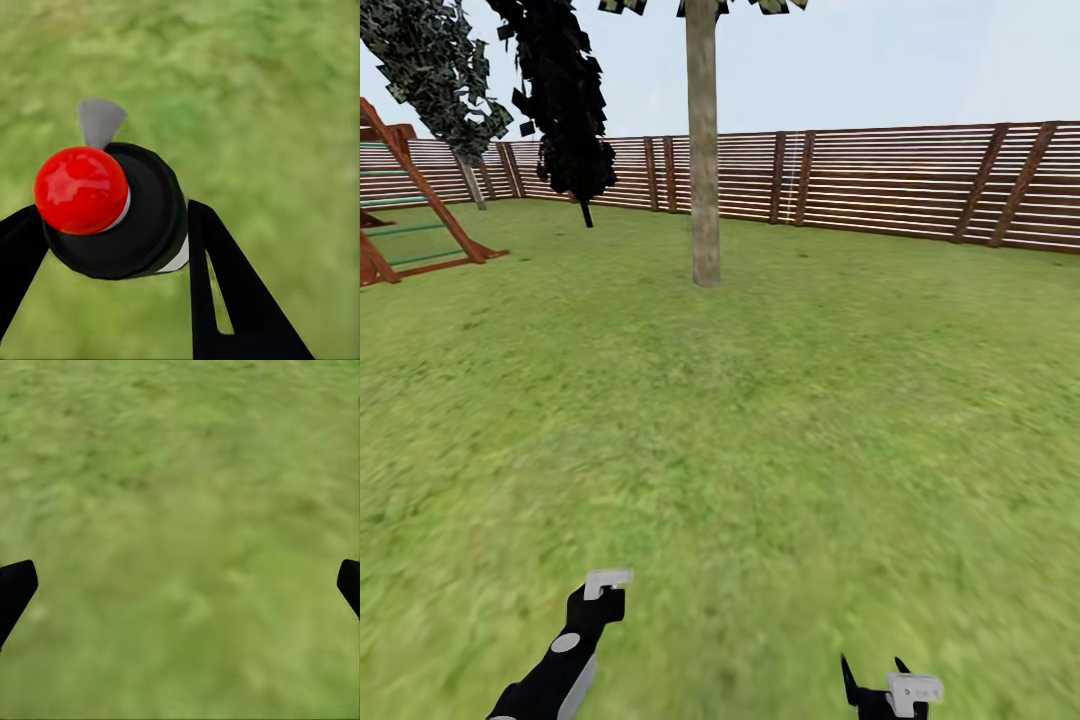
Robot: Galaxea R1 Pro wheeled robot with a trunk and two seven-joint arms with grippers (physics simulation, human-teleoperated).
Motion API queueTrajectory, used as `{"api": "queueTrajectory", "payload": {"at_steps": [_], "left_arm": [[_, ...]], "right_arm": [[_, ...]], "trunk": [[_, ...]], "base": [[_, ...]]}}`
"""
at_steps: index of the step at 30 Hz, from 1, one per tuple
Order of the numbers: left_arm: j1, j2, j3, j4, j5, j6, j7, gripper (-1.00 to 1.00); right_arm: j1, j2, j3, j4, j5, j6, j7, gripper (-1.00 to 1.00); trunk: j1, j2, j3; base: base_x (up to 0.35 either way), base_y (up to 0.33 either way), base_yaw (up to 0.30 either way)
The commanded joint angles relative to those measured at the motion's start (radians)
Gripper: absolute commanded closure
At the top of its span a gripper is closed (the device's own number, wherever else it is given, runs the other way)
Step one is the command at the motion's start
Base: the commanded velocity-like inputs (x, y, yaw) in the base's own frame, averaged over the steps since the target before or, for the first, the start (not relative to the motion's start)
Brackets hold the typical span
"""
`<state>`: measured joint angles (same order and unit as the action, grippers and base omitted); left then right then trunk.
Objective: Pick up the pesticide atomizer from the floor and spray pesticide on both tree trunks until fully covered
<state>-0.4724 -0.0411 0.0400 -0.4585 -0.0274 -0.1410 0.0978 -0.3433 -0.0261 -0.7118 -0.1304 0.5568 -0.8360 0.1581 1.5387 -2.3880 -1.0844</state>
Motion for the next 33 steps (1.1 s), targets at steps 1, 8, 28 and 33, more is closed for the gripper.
{"api": "queueTrajectory", "payload": {"at_steps": [1,8,28,33], "left_arm": [[0.0,0.0,0.0,0.0,0.0,0.0,0.0,1.0],[0.0,0.0,0.0,-0.001,0.0,0.0,0.0,1.0],[0.0,0.0,0.0,-0.002,0.0,0.0,-0.001,1.0],[0.0,0.0,0.0,-0.002,0.0,0.0,0.0,1.0]], "right_arm": [[0.0,0.0,0.0,0.0,0.0,0.0,0.0,-1.0],[0.0,0.0,0.0,0.0,0.0,0.0,0.0,-1.0],[0.0,0.0,0.0,0.0,0.0,0.0,0.0,-1.0],[0.0,0.0,0.0,0.0,0.0,0.0,0.0,-1.0]], "trunk": [[0.0,0.0,0.0],[0.0,0.0,0.0],[0.0,0.0,0.0],[0.0,0.0,0.0]], "base": [[0.34,0.0,0.0],[0.34,0.0,0.0],[0.34,0.0,0.0],[0.34,0.0,0.0]]}}
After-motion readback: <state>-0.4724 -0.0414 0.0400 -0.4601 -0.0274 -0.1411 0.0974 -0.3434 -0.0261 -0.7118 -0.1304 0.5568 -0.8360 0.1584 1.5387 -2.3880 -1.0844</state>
